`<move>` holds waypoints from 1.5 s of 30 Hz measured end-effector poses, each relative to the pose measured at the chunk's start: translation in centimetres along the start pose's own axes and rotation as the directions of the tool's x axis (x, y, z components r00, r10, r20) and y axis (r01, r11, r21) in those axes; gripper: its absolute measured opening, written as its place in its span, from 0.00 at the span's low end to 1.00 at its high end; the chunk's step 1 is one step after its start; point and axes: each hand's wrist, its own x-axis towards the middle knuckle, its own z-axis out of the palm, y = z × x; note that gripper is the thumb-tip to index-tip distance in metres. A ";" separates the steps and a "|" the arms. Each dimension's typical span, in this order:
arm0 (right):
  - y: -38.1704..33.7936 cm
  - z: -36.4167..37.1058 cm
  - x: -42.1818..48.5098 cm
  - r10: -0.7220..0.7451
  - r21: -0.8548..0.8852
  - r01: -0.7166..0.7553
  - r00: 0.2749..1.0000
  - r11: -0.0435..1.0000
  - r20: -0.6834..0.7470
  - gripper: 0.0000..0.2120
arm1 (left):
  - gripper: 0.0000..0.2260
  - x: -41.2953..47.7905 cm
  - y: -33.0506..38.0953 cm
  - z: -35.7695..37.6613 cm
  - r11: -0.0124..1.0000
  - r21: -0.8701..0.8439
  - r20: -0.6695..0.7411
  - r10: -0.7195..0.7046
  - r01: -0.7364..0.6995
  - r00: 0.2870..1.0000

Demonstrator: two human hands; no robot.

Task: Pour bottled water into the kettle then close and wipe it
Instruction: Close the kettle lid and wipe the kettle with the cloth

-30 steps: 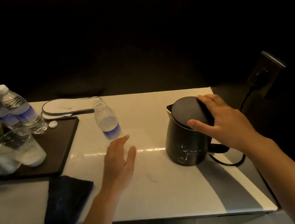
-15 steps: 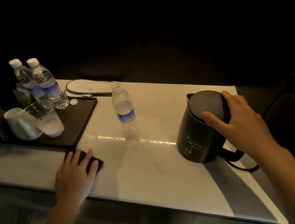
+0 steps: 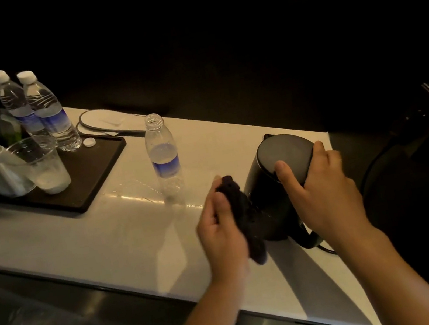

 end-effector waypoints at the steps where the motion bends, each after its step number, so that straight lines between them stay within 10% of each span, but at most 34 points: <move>1: -0.1 0.0 0.0 0.007 -0.006 -0.007 1.000 1.000 0.002 0.42 | 0.16 -0.8 -1.0 1.8 0.995 0.032 0.110 0.086 -0.090 0.990; 6: 0.3 -0.2 -0.1 0.004 0.005 -0.004 1.000 1.000 -0.015 0.37 | 0.24 -0.5 -7.3 4.9 0.733 0.470 0.250 0.424 -0.492 0.871; 9: 0.5 0.1 0.0 -0.022 0.004 0.022 1.000 1.000 -0.021 0.35 | 0.25 1.9 -9.8 3.5 0.804 0.436 0.187 0.359 -0.405 0.914; 16: 0.3 0.2 -0.1 -0.018 0.002 0.019 0.999 1.000 -0.047 0.35 | 0.30 6.5 -7.5 4.3 0.948 0.104 0.008 -0.304 0.302 0.953; 23: 0.5 0.2 0.1 -0.033 0.007 0.033 0.998 0.999 -0.048 0.34 | 0.23 0.9 -6.0 6.9 0.855 0.357 0.091 0.368 -0.376 0.925; 28: 0.5 0.0 0.3 -0.054 0.021 0.055 0.997 0.998 -0.046 0.34 | 0.26 6.4 -8.5 4.1 0.971 0.226 0.089 0.052 -0.071 0.995; 33: 1.2 0.4 0.5 -0.065 0.034 0.067 0.996 0.997 -0.067 0.31 | 0.32 8.7 -5.1 4.5 0.914 0.230 0.139 -0.370 0.334 0.919; 39: 1.6 0.5 0.7 -0.077 0.035 0.079 0.995 0.996 -0.069 0.30 | 0.19 4.7 -2.0 7.0 0.932 0.249 0.296 0.187 -0.264 0.937; 45: 1.8 0.5 0.8 -0.068 0.081 0.073 0.996 0.994 -0.063 0.32 | 0.26 8.6 -4.0 4.8 0.959 0.277 0.314 -0.146 0.057 0.938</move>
